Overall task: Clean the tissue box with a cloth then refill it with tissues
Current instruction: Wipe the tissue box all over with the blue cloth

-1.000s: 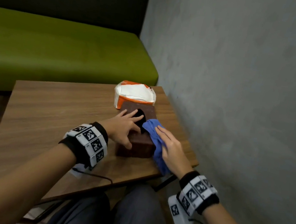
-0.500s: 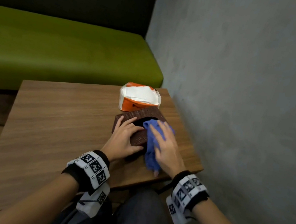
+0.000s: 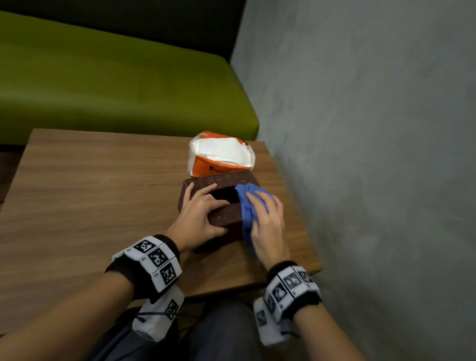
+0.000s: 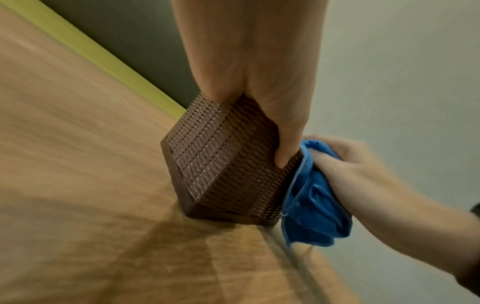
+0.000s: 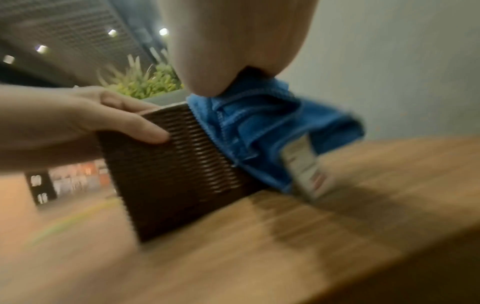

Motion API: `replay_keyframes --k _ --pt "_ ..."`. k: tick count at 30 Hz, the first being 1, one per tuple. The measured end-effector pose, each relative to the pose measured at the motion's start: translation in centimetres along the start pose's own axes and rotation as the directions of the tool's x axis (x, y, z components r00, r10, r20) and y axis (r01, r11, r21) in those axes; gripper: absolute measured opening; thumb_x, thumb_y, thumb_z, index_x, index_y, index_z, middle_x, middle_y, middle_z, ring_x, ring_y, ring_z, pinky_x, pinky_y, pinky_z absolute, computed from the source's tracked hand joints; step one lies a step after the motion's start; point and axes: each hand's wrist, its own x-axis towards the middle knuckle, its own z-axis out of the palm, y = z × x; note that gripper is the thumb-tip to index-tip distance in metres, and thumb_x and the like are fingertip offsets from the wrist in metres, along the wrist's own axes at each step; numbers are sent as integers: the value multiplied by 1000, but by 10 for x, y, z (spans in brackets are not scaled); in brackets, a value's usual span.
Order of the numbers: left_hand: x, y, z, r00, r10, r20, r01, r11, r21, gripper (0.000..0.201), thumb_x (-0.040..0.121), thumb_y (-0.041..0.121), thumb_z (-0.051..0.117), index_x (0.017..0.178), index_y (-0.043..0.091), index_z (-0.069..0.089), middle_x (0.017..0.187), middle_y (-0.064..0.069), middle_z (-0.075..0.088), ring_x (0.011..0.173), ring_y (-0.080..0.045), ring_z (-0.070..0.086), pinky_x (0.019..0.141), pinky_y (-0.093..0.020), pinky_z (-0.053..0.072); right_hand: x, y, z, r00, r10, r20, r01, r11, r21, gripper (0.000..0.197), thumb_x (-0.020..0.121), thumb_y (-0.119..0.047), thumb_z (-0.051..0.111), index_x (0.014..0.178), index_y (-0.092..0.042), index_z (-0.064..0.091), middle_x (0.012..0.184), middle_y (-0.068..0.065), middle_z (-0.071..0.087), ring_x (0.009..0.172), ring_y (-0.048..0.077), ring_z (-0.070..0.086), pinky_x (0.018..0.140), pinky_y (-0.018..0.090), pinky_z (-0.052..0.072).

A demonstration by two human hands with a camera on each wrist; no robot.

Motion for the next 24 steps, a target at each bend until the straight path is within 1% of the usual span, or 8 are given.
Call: replay_keyframes --k 2,7,10,12,14,18,21,24 --pt "1 1 -1 1000 5 12 -5 1000 -18 58 63 36 62 116 12 62 116 -10 65 141 -19 28 116 -43 -6 -2 -28 12 999 21 35 -22 999 33 51 77 3 35 125 -1 53 128 20 54 123 27 35 110 46 31" --pt "2 -9 -9 997 26 75 -23 999 -41 59 60 41 61 112 12 64 111 -11 66 140 -17 29 117 -43 -6 -13 -14 2 950 -293 105 304 946 -109 44 78 2 48 121 2 55 120 20 61 116 24 36 104 41 31" --pt "3 -6 -9 996 26 88 -24 999 -23 56 68 25 75 121 14 59 116 -11 64 142 -17 25 117 -43 -9 4 5 -3 996 -46 72 50 997 -58 36 91 -13 40 123 -7 57 131 16 53 127 30 36 108 50 34" --pt "5 -7 -12 993 39 114 -36 999 -21 59 67 27 74 122 14 58 117 -11 64 142 -17 25 117 -43 -8 5 -13 8 996 19 88 -17 1000 -20 35 90 -5 47 123 -7 57 136 18 48 131 32 36 110 50 31" --pt "8 -10 -17 985 64 159 -60 998 -32 58 64 32 68 119 15 60 120 -10 64 142 -17 25 117 -42 -6 -4 -30 17 988 -98 124 101 995 -18 43 84 4 48 127 -2 53 134 20 51 129 29 37 109 49 33" --pt "9 -11 -29 956 92 277 -103 994 27 58 71 16 75 125 12 55 135 -5 55 144 -16 20 117 -41 -6 -17 -7 -11 920 -320 225 333 943 -22 53 77 5 35 128 1 49 131 22 53 126 28 35 110 36 24" --pt "16 -10 -38 916 93 389 -143 984 102 64 72 17 75 131 11 49 144 -6 44 145 -16 16 119 -43 -5 -3 10 -28 955 -167 243 169 986 15 48 84 9 43 131 -1 48 136 20 49 131 32 39 112 45 31" --pt "35 -14 -55 877 94 472 -219 951 219 63 73 13 72 131 12 49 142 -9 42 144 -22 18 119 -40 11 -6 -16 -19 975 -72 210 61 996 58 44 84 8 46 127 1 52 135 21 50 130 35 41 115 42 23"
